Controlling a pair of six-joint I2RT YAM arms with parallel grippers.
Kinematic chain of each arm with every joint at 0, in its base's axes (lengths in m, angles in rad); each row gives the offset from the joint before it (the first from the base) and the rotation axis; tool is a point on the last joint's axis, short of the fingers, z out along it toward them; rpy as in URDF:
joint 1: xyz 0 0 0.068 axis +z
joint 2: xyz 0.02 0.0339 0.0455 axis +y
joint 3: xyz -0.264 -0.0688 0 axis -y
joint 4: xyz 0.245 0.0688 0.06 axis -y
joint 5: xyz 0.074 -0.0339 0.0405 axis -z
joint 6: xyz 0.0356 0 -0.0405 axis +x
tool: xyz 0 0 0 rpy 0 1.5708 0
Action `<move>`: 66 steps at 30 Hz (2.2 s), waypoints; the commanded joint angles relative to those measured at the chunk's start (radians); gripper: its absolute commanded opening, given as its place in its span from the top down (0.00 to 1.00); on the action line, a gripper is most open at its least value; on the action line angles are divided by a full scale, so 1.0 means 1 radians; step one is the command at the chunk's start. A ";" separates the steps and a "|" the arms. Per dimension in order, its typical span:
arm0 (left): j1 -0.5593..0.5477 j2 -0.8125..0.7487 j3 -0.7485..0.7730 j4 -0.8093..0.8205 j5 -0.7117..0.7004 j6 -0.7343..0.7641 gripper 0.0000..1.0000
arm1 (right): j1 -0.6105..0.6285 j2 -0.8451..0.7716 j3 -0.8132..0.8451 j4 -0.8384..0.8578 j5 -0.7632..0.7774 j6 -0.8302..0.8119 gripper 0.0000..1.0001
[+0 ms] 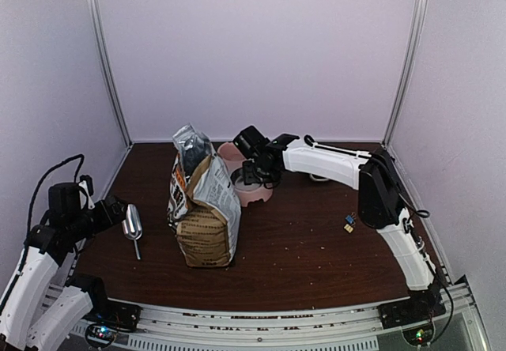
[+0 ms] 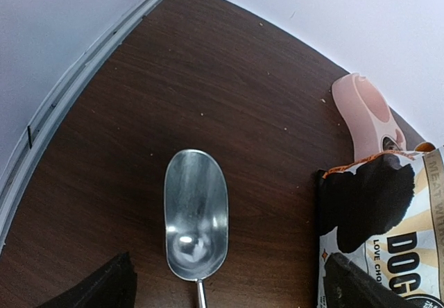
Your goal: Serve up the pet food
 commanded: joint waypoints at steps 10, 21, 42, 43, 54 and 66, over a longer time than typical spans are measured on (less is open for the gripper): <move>0.006 -0.002 -0.006 0.084 0.025 -0.008 0.03 | -0.034 0.063 0.034 -0.140 0.030 0.004 0.39; 0.006 -0.003 0.001 0.079 0.032 -0.002 0.03 | -0.041 0.035 -0.028 -0.150 0.066 0.009 0.39; 0.006 -0.019 0.009 0.058 0.021 0.009 0.03 | -0.065 -0.334 -0.644 -0.011 0.090 0.022 0.47; 0.007 -0.020 0.006 0.059 0.019 0.010 0.03 | -0.064 -0.355 -0.678 -0.003 0.083 0.021 0.47; 0.007 -0.005 -0.004 0.064 0.003 -0.009 0.03 | -0.057 -0.549 -0.968 0.080 -0.042 0.020 0.50; 0.006 0.001 0.010 0.067 0.002 -0.013 0.03 | 0.005 -0.733 -0.911 0.042 -0.052 -0.039 0.45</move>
